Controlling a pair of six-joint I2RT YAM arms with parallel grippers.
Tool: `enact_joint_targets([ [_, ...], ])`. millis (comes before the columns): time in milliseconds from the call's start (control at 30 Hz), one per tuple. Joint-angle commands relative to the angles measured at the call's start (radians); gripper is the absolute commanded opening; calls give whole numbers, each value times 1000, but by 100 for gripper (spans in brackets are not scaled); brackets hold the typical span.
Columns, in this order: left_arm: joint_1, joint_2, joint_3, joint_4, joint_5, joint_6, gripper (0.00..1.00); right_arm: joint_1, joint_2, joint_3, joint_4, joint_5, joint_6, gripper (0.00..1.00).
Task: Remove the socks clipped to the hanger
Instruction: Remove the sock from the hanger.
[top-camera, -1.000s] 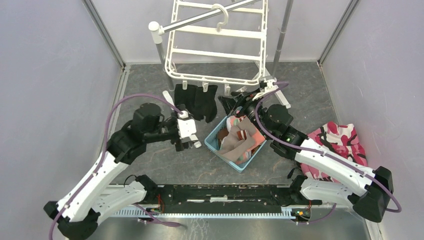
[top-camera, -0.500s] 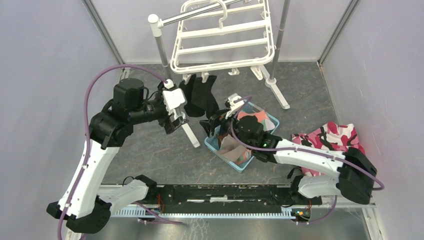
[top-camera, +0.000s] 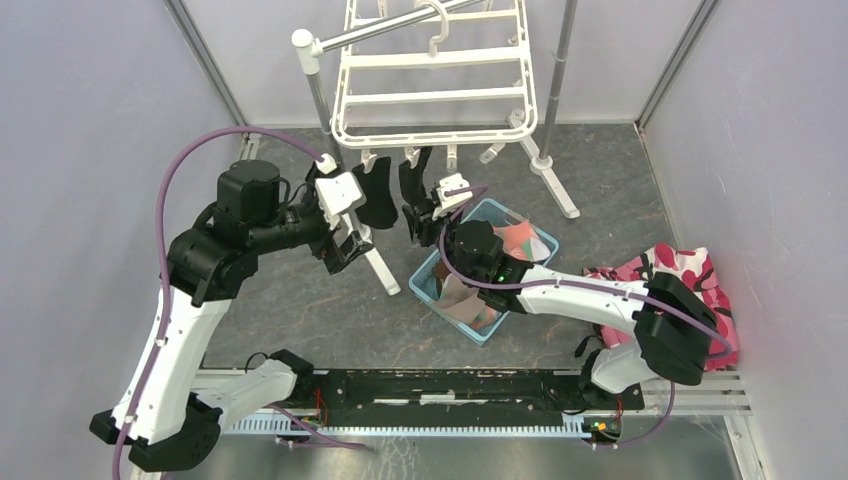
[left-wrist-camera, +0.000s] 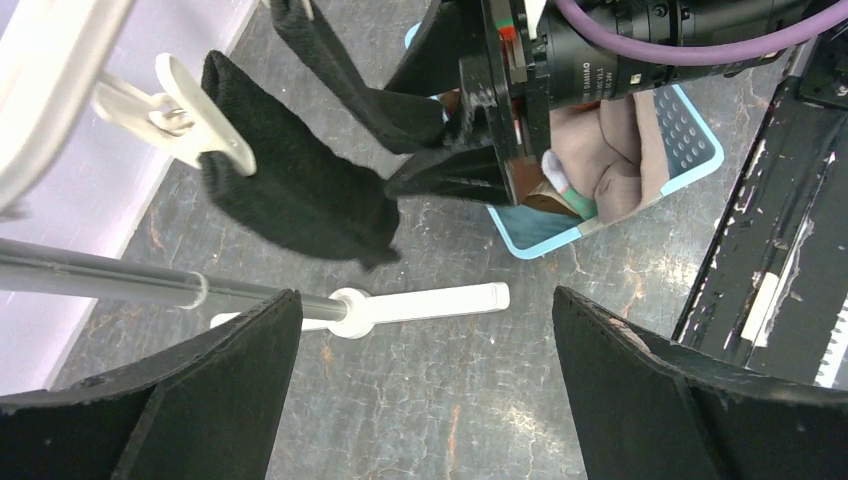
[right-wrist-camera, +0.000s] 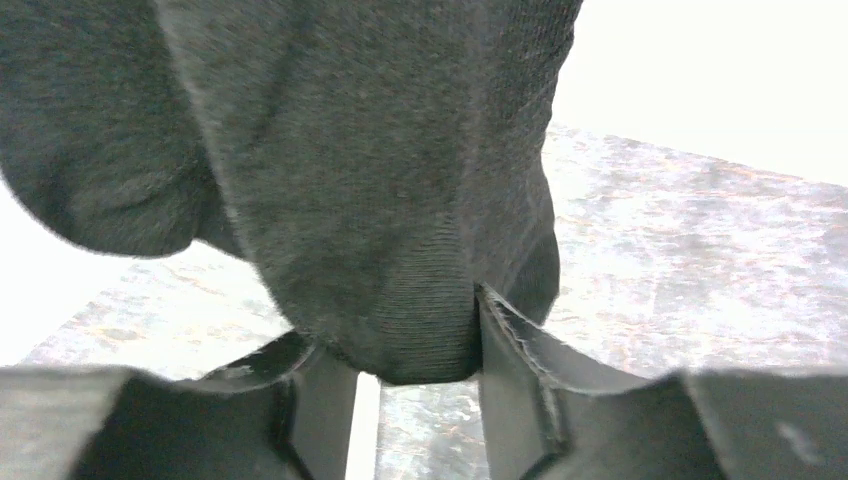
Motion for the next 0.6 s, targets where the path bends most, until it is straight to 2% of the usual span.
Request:
enact_joint_targets([
  [0, 8, -26, -18, 6, 14, -77, 100, 11, -71, -20, 68, 5, -23, 36],
  [33, 8, -26, -36, 14, 19, -87, 100, 15, -93, -41, 66, 0, -11, 24],
  [100, 8, -21, -60, 39, 28, -103, 100, 22, -122, -67, 58, -13, 3, 12],
  [200, 7, -16, -113, 85, 68, -144, 99, 34, -163, -79, 14, -50, 29, 2],
  [367, 8, 11, -105, 170, 139, -297, 100, 69, -246, -113, -34, -113, 69, 1],
  [567, 8, 69, -71, 379, 133, -566, 100, 97, -285, -126, -74, -139, 105, 1],
])
